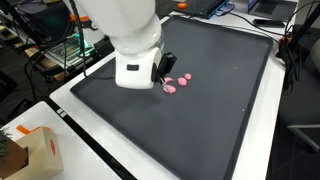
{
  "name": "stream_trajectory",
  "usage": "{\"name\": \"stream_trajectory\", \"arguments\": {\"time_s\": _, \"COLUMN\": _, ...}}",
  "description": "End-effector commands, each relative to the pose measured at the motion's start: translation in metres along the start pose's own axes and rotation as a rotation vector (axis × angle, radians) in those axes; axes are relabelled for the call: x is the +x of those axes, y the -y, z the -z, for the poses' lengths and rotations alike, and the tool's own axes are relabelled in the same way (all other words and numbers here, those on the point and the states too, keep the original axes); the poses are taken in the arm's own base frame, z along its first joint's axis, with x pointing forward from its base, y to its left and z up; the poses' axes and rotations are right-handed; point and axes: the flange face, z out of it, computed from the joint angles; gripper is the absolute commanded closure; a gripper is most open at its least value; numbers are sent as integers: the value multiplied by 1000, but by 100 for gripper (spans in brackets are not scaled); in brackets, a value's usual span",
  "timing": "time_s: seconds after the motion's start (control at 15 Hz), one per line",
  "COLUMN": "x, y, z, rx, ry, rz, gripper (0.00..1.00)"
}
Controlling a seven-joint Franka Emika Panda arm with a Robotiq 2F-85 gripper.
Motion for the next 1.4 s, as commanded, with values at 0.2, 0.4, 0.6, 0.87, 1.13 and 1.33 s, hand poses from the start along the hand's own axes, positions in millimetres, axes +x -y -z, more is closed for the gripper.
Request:
{"name": "stream_trajectory", "arguments": {"time_s": 0.2, "x": -21, "y": 29, "z": 2, "rx": -73, "ry": -19, "rz": 186, "gripper": 99}}
{"name": "stream_trajectory", "arguments": {"time_s": 0.4, "x": -26, "y": 48, "z": 1, "rx": -117, "ry": -17, "rz": 272, "gripper": 99}}
{"name": "stream_trajectory", "arguments": {"time_s": 0.6, "x": -31, "y": 65, "z": 1, "rx": -153, "ry": -22, "rz": 323, "gripper": 99}}
{"name": "stream_trajectory", "arguments": {"time_s": 0.87, "x": -36, "y": 86, "z": 8, "rx": -194, "ry": -49, "rz": 376, "gripper": 99}}
{"name": "stream_trajectory", "arguments": {"time_s": 1.13, "x": -45, "y": 106, "z": 20, "rx": -231, "ry": -87, "rz": 418, "gripper": 99}}
{"name": "stream_trajectory", "arguments": {"time_s": 1.33, "x": -54, "y": 120, "z": 34, "rx": -267, "ry": -118, "rz": 454, "gripper": 99}}
